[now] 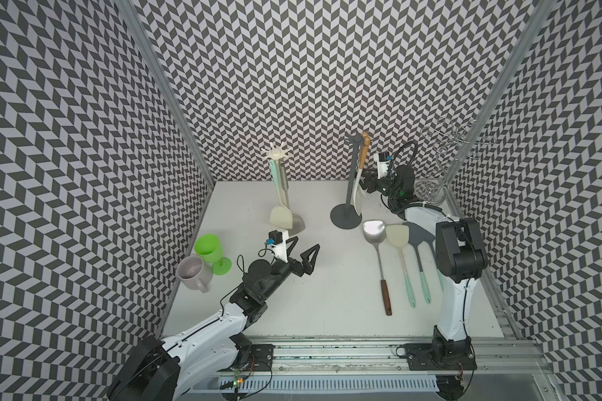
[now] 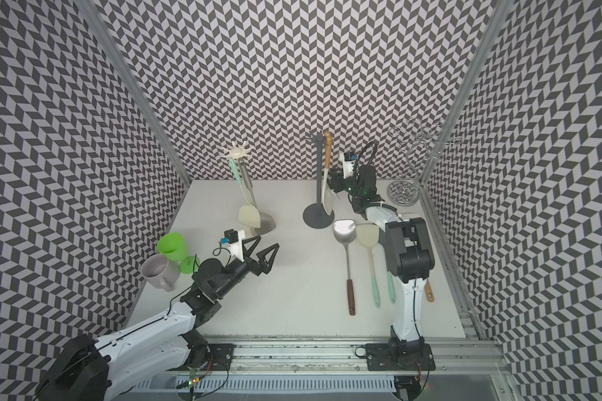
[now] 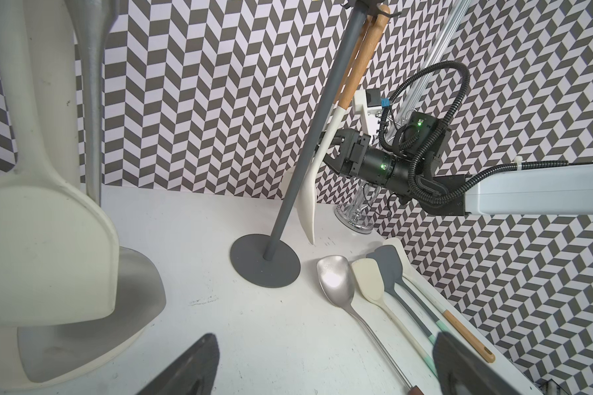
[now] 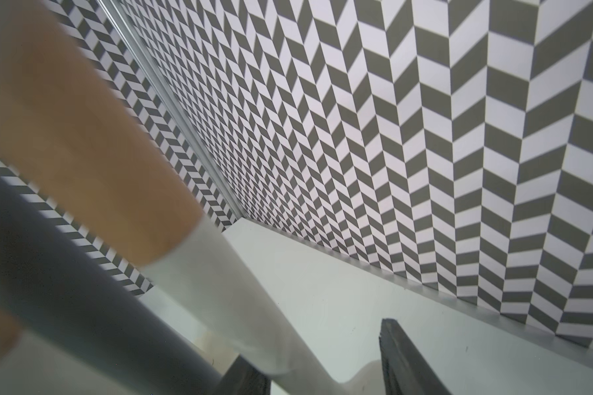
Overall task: Take the spatula off the kitchen utensil rack
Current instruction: Take off the spatula from the rack.
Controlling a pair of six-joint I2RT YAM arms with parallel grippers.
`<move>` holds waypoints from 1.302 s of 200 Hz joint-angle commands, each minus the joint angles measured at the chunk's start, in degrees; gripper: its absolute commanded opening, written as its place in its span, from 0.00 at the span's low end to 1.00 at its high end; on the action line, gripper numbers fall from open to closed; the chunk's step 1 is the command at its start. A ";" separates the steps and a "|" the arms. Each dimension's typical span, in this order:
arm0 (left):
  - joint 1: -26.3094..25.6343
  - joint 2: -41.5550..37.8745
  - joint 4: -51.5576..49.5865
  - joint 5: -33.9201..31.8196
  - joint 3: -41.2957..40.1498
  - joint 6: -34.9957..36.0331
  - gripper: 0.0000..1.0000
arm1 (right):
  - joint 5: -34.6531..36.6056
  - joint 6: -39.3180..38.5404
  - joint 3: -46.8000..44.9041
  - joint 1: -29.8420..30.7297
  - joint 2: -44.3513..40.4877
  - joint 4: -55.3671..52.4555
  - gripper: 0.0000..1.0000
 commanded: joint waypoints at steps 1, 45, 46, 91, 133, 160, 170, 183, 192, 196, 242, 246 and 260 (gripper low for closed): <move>-0.12 0.24 0.64 0.17 -0.16 0.74 0.99 | -3.81 -1.35 2.40 0.12 1.62 6.16 0.51; -0.16 0.49 0.62 0.74 0.01 0.72 0.99 | -3.74 -2.74 4.60 0.75 2.78 5.67 0.40; -0.16 0.47 0.60 0.79 0.01 0.74 0.99 | -3.68 -2.79 4.66 0.80 2.73 5.60 0.39; -0.16 0.01 1.03 0.92 -0.39 0.69 0.99 | -1.03 -4.31 1.33 1.06 -0.14 5.97 0.22; -0.18 -0.06 1.12 0.84 -0.59 0.76 0.99 | 1.95 -5.27 -2.24 1.46 -3.58 6.34 0.05; -0.16 -0.35 1.21 0.74 -0.69 0.75 0.98 | 5.66 -5.23 -3.93 1.79 -5.08 6.72 0.00; -0.15 -0.41 1.13 0.67 -0.69 0.75 0.99 | 7.02 -4.97 -4.11 1.73 -5.33 6.71 0.00; -0.16 -0.66 1.12 0.66 -0.76 0.74 0.99 | 8.29 -4.27 -4.54 1.86 -5.65 7.04 0.00; -0.16 -0.81 1.05 0.58 -0.78 0.75 0.99 | 8.71 -3.80 -4.90 1.87 -5.99 7.56 0.00; -0.15 -0.91 1.11 0.52 -0.78 0.71 0.99 | 8.96 -3.53 -5.14 1.97 -6.23 7.84 0.00; -0.16 -1.72 1.01 0.48 -0.95 0.76 0.99 | 12.66 -0.46 -6.61 2.09 -8.36 9.59 0.00; -0.21 -1.84 0.95 0.42 -1.04 0.76 0.99 | 12.92 -0.32 -6.77 2.09 -8.54 9.77 0.00; -0.16 -2.18 0.85 0.31 -1.13 0.72 0.99 | 14.62 0.34 -7.29 2.09 -9.28 9.84 0.00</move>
